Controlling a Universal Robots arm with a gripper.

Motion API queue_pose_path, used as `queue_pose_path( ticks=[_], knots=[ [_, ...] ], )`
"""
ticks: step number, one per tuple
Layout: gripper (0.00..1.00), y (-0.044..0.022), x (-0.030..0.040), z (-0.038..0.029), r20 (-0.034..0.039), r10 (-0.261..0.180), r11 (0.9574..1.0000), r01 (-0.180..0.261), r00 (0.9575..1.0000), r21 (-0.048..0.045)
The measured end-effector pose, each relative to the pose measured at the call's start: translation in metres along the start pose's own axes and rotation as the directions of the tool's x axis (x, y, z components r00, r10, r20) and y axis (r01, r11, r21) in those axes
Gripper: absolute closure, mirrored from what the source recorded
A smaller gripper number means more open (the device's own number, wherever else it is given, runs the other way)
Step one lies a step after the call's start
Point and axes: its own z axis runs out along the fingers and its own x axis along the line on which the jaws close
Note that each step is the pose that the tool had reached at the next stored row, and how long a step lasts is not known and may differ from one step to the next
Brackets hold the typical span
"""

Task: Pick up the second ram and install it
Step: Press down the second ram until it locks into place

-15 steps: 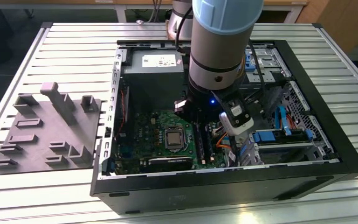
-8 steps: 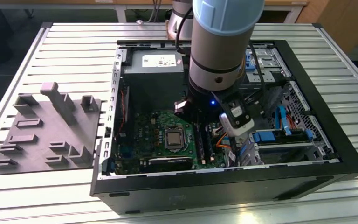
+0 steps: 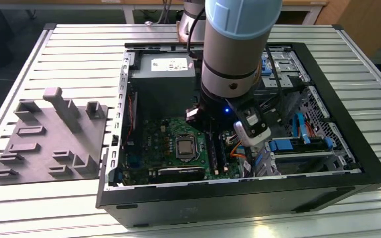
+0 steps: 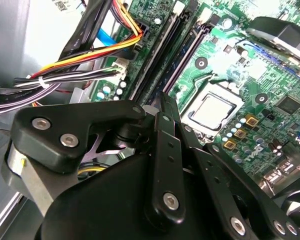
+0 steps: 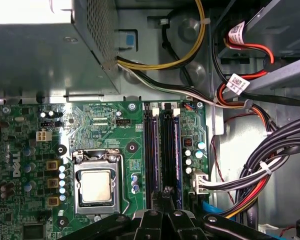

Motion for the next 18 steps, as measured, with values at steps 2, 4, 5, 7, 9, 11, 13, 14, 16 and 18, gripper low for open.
queue_pose_path(
  ticks=[2,4,5,7,9,11,13,14,16,18],
  knots=[
    [0.89,-0.0006,0.0000,0.0000,0.0000,0.000,1.0000,0.000,1.0000,-0.0002],
    [0.89,-0.0012,-0.0001,0.0000,0.0000,0.000,1.0000,0.000,1.0000,0.0000],
    [0.89,-0.0015,-0.0001,-0.0001,0.0000,0.000,1.0000,0.000,1.0000,0.0000],
    [0.89,-0.0020,-0.0001,-0.0001,0.0000,0.000,1.0000,0.000,1.0000,0.0000],
    [0.89,-0.0027,-0.0002,-0.0001,0.0000,0.000,1.0000,0.000,1.0000,-0.0001],
    [0.89,-0.0035,-0.0002,-0.0002,0.0000,0.000,1.0000,0.000,1.0000,0.0000],
    [0.89,-0.0045,-0.0003,-0.0002,0.0000,0.000,1.0000,0.000,1.0000,0.0000],
    [0.89,-0.0051,-0.0003,-0.0003,0.0000,0.000,1.0000,0.000,1.0000,0.0000],
    [0.89,-0.0061,-0.0003,-0.0003,0.0000,0.000,1.0000,0.000,1.0000,-0.0001],
    [0.89,-0.0069,-0.0004,-0.0003,0.0000,0.000,1.0000,0.000,1.0000,-0.0001]
  ],
)
